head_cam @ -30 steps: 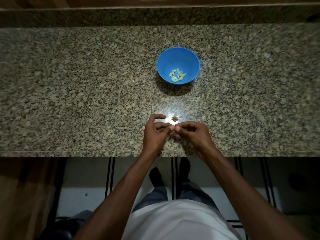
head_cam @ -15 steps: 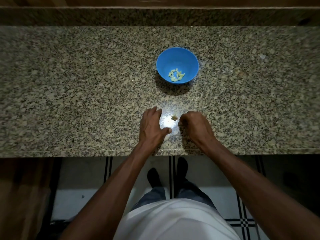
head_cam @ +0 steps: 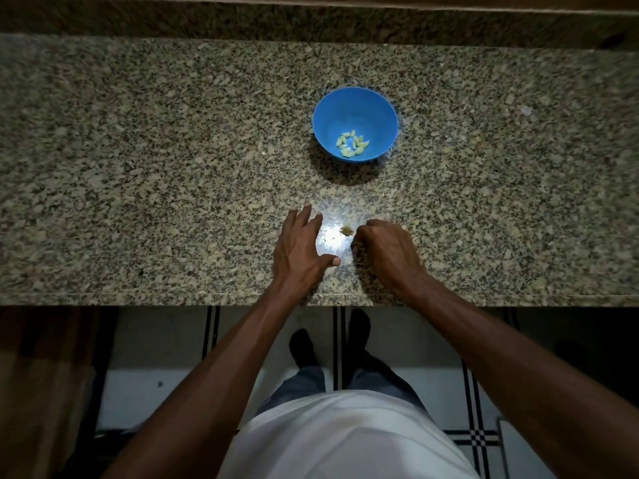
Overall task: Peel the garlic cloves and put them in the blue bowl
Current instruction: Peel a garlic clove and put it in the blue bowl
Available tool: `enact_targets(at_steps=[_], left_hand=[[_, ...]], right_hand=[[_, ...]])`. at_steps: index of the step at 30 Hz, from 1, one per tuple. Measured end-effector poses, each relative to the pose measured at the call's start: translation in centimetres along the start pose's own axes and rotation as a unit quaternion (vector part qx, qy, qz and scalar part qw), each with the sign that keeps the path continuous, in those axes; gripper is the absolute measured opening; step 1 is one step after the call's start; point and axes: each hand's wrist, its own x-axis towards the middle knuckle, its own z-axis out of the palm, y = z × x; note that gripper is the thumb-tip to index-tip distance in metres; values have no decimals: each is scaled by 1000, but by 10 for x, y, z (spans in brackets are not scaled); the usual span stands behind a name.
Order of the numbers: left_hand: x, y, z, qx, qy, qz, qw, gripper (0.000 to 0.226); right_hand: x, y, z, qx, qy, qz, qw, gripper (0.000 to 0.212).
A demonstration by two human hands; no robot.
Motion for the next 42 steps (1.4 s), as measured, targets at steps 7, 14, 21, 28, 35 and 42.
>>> enact_targets(at_steps=[7,14,21,28,35,42], left_hand=[[-6,2,-1,-118,49,-6,992,61],[-20,32,-8,-345,32,-40,937,22],[-15,55,1,-509,22,-94,855,21],[-1,73,6,-634,64,-229,735,19],[9,87,7,-597,114,-205,767,18],[13,103,13,-596,167,-224,753,28]], right_hand=[[-2,11,-8,370,17,197,908,10],[-23,15,-18,682,5,273,679,21],[-20,10,-18,633,14,231,738,14],[0,14,-13,616,49,241,749,17],[16,19,-22,715,2,332,616,18],[14,25,-22,782,-13,348,517,18]])
